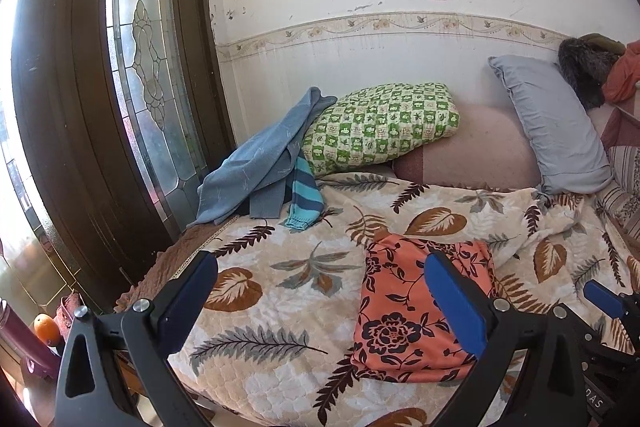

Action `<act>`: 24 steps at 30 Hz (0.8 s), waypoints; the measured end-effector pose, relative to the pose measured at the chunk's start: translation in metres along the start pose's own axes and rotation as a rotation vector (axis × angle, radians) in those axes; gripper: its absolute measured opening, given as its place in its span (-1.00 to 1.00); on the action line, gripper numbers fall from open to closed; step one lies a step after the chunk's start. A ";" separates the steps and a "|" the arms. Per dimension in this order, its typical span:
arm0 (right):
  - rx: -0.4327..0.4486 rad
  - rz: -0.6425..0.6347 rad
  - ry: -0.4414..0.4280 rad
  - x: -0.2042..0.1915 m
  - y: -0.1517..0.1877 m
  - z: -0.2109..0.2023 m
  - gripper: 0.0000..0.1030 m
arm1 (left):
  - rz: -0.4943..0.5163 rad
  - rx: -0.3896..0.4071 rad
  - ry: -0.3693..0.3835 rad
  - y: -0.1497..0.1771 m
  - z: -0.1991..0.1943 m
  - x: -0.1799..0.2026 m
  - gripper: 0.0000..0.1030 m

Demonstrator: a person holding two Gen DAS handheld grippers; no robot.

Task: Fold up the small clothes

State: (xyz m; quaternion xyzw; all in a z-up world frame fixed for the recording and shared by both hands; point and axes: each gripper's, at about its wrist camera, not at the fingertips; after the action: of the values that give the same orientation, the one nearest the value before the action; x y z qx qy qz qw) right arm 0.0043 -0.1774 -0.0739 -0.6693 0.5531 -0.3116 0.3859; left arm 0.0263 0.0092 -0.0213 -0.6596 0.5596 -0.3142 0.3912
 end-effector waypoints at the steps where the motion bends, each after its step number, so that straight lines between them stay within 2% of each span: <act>1: -0.001 -0.002 -0.001 -0.001 -0.001 0.000 0.16 | 0.002 0.001 0.000 0.000 0.000 0.000 0.99; 13: -0.008 -0.003 -0.009 -0.011 -0.008 0.002 0.16 | -0.007 -0.019 0.015 0.001 0.004 -0.010 0.99; 24: -0.020 0.008 -0.044 -0.025 -0.017 0.013 0.16 | -0.032 -0.003 -0.036 -0.001 0.006 -0.041 0.99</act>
State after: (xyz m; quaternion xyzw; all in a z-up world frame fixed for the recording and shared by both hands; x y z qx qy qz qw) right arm 0.0190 -0.1494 -0.0662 -0.6776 0.5503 -0.2897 0.3925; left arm 0.0249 0.0511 -0.0221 -0.6748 0.5420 -0.3076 0.3952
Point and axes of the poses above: each gripper's, at about its wrist camera, not at the fingertips, and z roughly the way its jaws point, x to its right, y to its underside, and after that the axes turned 9 degrees about -z, right-handed
